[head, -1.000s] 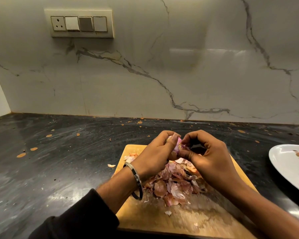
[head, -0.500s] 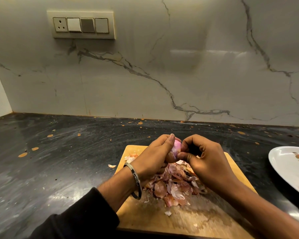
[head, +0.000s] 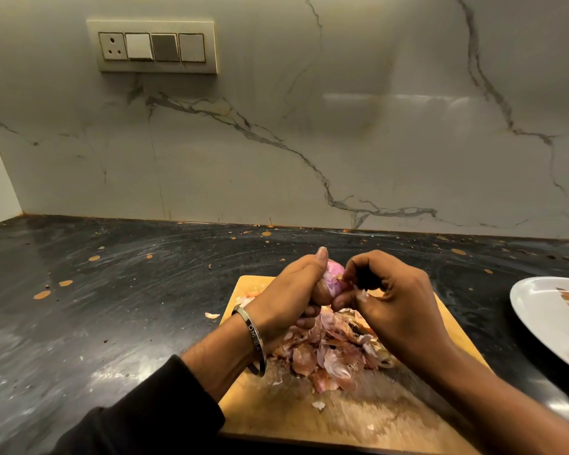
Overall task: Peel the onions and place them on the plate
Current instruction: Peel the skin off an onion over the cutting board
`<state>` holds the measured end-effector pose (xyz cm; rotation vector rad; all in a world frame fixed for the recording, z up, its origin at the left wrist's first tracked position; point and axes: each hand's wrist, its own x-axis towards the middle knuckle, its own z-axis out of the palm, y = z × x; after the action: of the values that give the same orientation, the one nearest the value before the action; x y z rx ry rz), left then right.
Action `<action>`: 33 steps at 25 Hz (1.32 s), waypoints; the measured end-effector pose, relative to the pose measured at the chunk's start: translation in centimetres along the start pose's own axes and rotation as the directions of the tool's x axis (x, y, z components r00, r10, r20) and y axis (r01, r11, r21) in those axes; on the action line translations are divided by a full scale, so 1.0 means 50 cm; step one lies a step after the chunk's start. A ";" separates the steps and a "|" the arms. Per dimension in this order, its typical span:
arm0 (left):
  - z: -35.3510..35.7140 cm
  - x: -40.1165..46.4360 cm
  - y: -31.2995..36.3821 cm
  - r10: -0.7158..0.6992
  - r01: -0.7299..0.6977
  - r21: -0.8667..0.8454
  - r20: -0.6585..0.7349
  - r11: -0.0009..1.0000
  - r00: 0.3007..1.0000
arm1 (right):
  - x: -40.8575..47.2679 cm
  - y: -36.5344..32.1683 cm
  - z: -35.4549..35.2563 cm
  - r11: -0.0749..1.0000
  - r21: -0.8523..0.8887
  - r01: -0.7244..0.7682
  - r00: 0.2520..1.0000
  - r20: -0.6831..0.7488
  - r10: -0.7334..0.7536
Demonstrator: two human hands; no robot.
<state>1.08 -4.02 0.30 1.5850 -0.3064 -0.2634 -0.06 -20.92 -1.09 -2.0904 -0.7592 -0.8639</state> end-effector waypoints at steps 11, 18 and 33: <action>0.000 0.001 -0.002 -0.096 0.096 -0.190 0.005 0.977 0.995 | -0.002 0.006 0.014 0.998 -0.029 0.062 0.997 -0.053 -0.064; -0.002 -0.002 0.003 -0.078 0.083 -0.210 0.030 0.974 0.996 | 0.001 0.011 0.006 0.995 0.075 -0.060 0.993 -0.100 0.067; 0.006 0.000 -0.001 -0.022 0.024 -0.151 0.018 0.988 1.000 | 0.002 0.005 0.005 1.000 -0.008 0.002 0.999 -0.034 -0.002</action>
<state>0.96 -4.29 0.25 1.4377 -0.2746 -0.3106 0.26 -20.86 -1.25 -2.0765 -0.7413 -0.9032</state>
